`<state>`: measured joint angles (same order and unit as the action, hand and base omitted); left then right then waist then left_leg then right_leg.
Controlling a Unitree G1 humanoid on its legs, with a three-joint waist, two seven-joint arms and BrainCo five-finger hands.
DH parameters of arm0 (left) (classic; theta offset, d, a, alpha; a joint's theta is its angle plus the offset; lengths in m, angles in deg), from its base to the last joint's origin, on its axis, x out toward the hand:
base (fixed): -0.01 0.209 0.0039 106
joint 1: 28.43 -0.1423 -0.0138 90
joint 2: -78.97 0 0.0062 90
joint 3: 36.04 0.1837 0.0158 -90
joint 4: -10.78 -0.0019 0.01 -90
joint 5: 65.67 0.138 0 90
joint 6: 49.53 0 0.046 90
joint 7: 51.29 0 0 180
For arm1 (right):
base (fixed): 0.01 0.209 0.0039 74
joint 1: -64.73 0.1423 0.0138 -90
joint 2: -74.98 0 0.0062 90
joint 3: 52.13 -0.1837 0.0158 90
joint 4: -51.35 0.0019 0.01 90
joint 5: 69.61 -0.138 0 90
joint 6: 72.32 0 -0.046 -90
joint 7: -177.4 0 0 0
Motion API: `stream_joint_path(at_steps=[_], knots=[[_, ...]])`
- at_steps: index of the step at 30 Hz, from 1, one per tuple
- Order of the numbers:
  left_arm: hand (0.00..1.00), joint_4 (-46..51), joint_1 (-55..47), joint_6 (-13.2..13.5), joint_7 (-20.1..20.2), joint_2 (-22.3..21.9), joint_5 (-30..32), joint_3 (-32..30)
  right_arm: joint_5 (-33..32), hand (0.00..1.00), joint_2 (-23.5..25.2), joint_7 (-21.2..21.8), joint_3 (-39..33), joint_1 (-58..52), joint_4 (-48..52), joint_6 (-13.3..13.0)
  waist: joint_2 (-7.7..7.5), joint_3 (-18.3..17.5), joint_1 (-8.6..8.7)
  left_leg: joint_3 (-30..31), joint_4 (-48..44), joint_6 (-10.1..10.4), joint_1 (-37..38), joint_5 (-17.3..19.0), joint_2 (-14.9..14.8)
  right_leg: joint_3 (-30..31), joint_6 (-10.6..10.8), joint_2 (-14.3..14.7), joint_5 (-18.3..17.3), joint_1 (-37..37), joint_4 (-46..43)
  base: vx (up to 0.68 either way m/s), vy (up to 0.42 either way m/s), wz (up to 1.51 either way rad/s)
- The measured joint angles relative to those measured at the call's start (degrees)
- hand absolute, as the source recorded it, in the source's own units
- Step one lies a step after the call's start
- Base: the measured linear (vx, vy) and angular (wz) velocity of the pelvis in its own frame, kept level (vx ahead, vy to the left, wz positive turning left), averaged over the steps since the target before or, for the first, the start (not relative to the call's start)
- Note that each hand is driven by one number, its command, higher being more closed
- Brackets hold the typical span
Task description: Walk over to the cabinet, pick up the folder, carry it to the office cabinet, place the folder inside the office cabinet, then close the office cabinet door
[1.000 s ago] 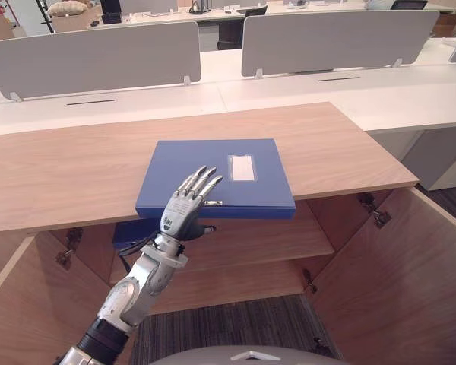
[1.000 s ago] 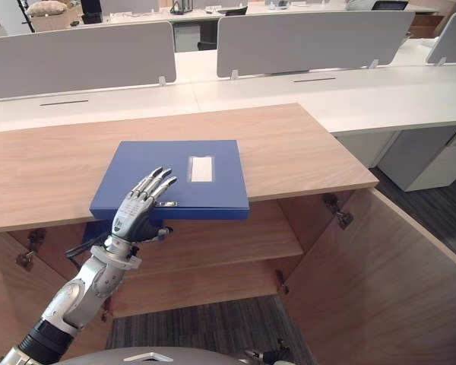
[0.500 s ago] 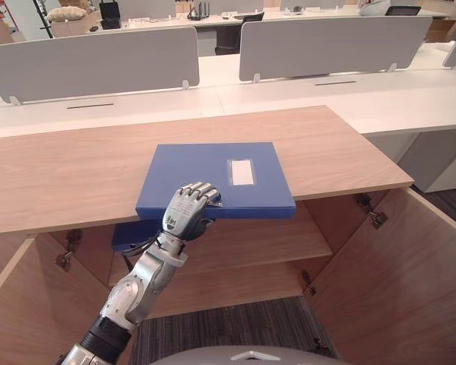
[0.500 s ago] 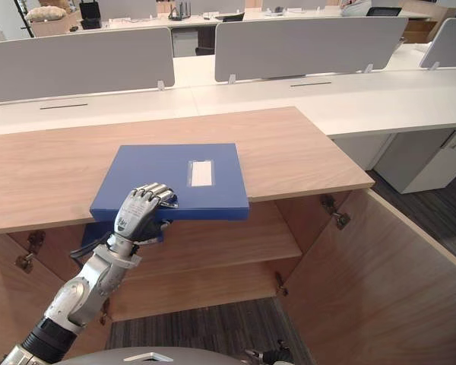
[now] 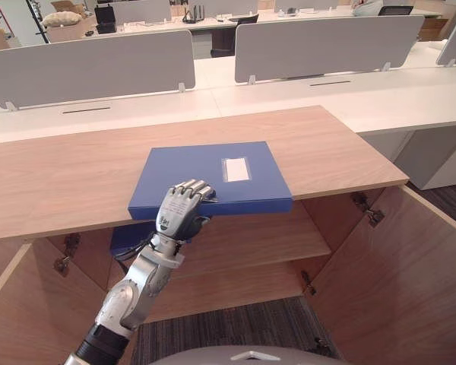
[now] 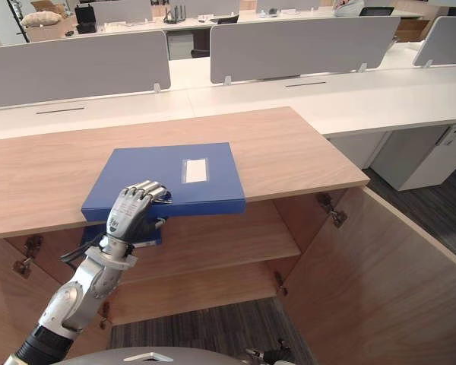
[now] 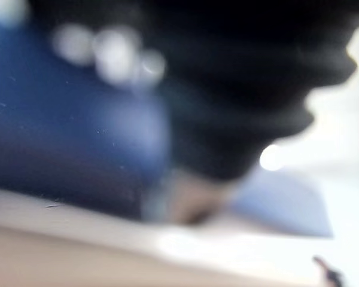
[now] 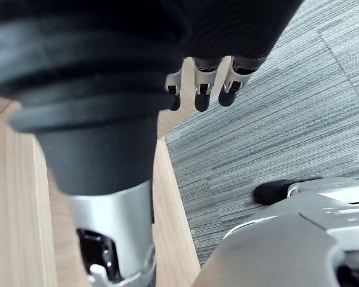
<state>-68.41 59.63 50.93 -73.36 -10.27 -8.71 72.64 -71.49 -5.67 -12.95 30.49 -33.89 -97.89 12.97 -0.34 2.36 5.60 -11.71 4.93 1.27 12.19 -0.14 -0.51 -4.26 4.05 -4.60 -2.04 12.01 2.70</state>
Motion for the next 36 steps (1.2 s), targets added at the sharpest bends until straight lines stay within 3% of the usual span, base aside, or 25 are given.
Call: stream_joint_path(at_steps=[4, 12, 22, 29, 36], knots=[[1.00, 5.16, -2.23, -0.02, -0.57, -1.77, -4.29, -2.53, -0.14, 0.00, 0.11, -0.24, 0.18, -0.70, 1.78, -0.05, 0.08, -0.07, -0.50, -0.79, 0.00, 0.07, -0.04, 0.32, -0.32, 0.81, 0.08, -0.03, 0.01, -0.46, -0.42, 0.00, -0.019, -0.09], [1.00, 16.22, -4.19, 0.03, -3.88, -6.61, -13.07, -5.52, -2.46, 0.00, 3.07, -1.40, 0.37, -4.10, 19.59, -1.72, -0.14, -0.10, -0.84, -1.80, -0.05, -0.05, -1.03, 0.41, -0.19, 1.91, 0.29, 0.03, 0.03, -2.45, -1.56, 0.00, -0.011, -0.08], [1.00, 26.27, -4.65, 0.13, -8.18, -10.04, -16.44, -10.18, -5.73, 0.00, 9.23, -4.38, -0.13, -7.23, 50.81, -8.28, -0.99, 0.42, -0.82, -2.61, -0.36, -0.39, -1.92, 0.62, -0.14, 2.85, 0.52, 0.00, -0.13, -4.16, -2.28, -0.01, -0.006, -0.03], [1.00, 29.00, -4.88, 0.38, -10.14, -11.91, -18.30, -12.62, -6.81, 0.00, 10.03, -5.31, -0.24, -8.11, 67.76, -12.08, -0.86, 0.64, -0.79, -2.75, -0.37, -0.68, -2.00, 0.96, -0.07, 2.98, 0.53, 0.02, -0.13, -4.21, -2.03, 0.00, -0.004, -0.01], [1.00, 35.09, -5.53, 3.95, -12.19, -12.95, -26.16, -13.05, -6.57, 0.00, 9.96, -7.43, -0.56, -7.62, 81.35, -15.30, -0.57, 0.82, -0.81, -3.33, -0.38, -0.64, -2.04, 1.37, -0.02, 3.47, 0.54, 0.03, -0.14, -4.47, -1.88, -0.01, -0.019, -0.04]])
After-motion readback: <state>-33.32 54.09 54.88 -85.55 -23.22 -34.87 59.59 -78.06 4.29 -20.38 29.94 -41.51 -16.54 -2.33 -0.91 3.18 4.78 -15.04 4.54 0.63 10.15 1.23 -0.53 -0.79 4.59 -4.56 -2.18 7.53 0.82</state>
